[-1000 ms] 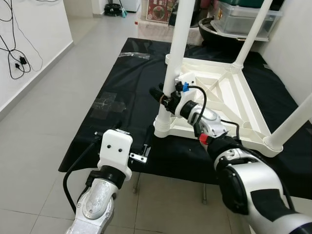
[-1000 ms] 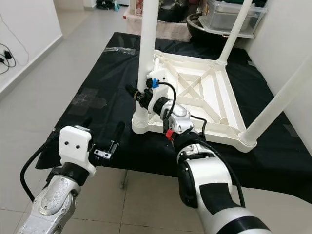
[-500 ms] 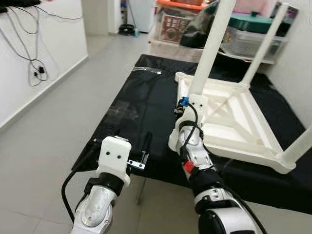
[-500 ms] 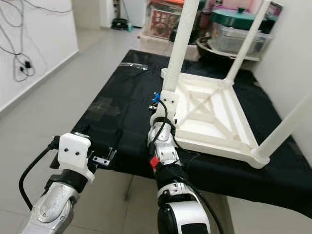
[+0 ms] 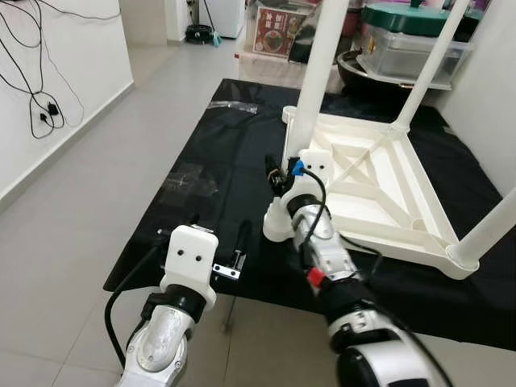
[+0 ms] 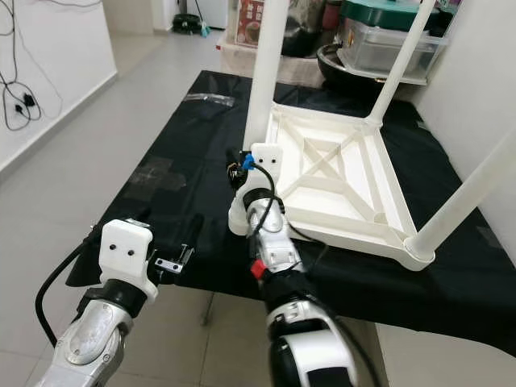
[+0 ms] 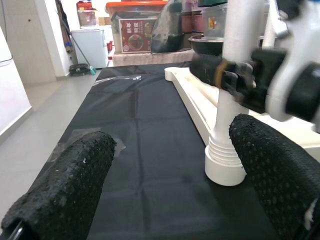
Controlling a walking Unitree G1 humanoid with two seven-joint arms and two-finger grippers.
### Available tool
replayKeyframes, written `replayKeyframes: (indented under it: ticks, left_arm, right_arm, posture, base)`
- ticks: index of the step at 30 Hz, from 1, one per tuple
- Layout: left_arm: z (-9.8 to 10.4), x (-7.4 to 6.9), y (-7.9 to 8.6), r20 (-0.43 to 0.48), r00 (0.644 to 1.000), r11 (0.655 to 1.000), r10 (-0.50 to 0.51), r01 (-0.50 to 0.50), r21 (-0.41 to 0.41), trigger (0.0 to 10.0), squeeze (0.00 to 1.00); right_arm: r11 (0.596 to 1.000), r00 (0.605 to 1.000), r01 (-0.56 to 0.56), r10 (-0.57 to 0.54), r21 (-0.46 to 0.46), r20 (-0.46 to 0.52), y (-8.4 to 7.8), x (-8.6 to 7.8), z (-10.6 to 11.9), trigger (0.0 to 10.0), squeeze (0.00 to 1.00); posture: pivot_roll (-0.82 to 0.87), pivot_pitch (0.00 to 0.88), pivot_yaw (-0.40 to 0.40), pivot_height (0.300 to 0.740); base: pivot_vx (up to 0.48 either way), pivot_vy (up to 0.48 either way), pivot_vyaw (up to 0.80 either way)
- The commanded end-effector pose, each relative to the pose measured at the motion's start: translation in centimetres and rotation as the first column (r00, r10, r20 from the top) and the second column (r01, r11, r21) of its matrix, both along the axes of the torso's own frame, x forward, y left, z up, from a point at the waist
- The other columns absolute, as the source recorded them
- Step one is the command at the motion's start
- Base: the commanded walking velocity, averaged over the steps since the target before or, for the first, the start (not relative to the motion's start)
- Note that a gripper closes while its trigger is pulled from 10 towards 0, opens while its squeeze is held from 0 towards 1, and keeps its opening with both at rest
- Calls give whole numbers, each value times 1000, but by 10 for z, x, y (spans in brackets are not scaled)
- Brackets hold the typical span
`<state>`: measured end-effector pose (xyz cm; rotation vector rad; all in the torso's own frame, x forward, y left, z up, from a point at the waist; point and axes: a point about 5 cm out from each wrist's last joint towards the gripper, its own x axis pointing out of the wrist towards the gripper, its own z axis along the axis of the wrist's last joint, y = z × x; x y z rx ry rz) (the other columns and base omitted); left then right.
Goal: Building children table
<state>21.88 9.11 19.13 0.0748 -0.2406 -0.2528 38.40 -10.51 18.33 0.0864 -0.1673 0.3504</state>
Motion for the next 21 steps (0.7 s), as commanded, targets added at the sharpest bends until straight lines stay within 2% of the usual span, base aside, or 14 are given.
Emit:
replayKeyframes:
  ticks: [1, 2, 3, 4, 5, 8, 9, 10, 11, 15, 18, 19, 21]
  left_arm:
    - [-1, 0, -1, -4, 1000, 1000, -4, 4, 2, 10000, 0]
    - [-1, 0, 0, -4, 1000, 1000, -4, 4, 2, 10000, 0]
    - [-1, 0, 0, -4, 1000, 1000, -4, 4, 2, 10000, 0]
    - [-2, 0, 1, -7, 1000, 1000, 0, 0, 5, 10000, 0]
    - [-2, 0, 1, -7, 1000, 1000, 0, 0, 5, 10000, 0]
    - [-2, 1, 1, -8, 1000, 1000, 1, -1, 6, 10000, 0]
    - [-2, 1, 1, -8, 1000, 1000, 1, -1, 6, 10000, 0]
    - [-2, 1, 1, -8, 1000, 1000, -1, 1, 6, 10000, 0]
    - [-2, 1, 0, -5, 1000, 1000, -2, 2, 9, 10000, 0]
    - [-2, 1, 0, -2, 1000, 1000, -3, 3, 12, 10000, 0]
    - [-1, 2, 0, -1, 1000, 1000, -2, 2, 13, 10000, 0]
    - [-1, 2, 0, -1, 1000, 1000, -1, 1, 13, 10000, 0]
    - [-1, 2, 0, -1, 1000, 1000, -1, 1, 13, 10000, 0]
  right_arm:
    - [986, 986, -167, 167, -6, 5, -2, 0, 1, 10000, 0]
    - [975, 975, -222, 222, -14, 6, -3, 0, 2, 10000, 0]
    - [975, 975, -222, 222, -14, 6, -3, 0, 2, 10000, 0]
    - [914, 914, -405, 404, -21, -24, 0, 0, 6, 10000, 0]
    - [914, 914, -405, 404, -21, -24, 0, 0, 6, 10000, 0]
    - [855, 855, -517, 515, -33, -59, 4, 2, 11, 10000, 0]
    - [855, 855, -517, 515, -33, -59, 4, 2, 11, 10000, 0]
    - [840, 839, -542, 539, -30, -70, 5, 2, 12, 10000, 0]
    - [798, 798, -601, 595, -43, -95, 10, 1, 13, 10000, 0]
    - [670, 672, -739, 723, -79, -160, 21, -3, 14, 10000, 0]
    - [651, 657, -753, 735, -95, -168, 26, -2, 16, 10000, 0]
    - [662, 670, -742, 723, -108, -169, 28, -1, 17, 2078, 0]
    - [662, 670, -742, 723, -108, -169, 28, -1, 17, 2078, 0]
  posture:
    - [128, 80, -119, 740]
    - [128, 80, -119, 740]
    - [128, 80, -119, 740]
    - [125, 81, -115, 740]
    - [125, 81, -115, 740]
    - [128, 82, -118, 740]
    - [128, 82, -118, 740]
    - [128, 82, -118, 740]
    - [135, 81, -121, 740]
    - [139, 83, -120, 740]
    - [139, 82, -122, 740]
    - [139, 82, -122, 740]
    - [139, 82, -122, 740]
  base:
    - [0, 0, 0]
    - [0, 0, 0]
    - [0, 0, 0]
    - [0, 0, 0]
    - [0, 0, 0]
    - [0, 0, 0]
    - [0, 0, 0]
    - [0, 0, 0]
    - [0, 0, 0]
    - [0, 0, 0]
    - [0, 0, 0]
    - [0, 0, 0]
    - [0, 0, 0]
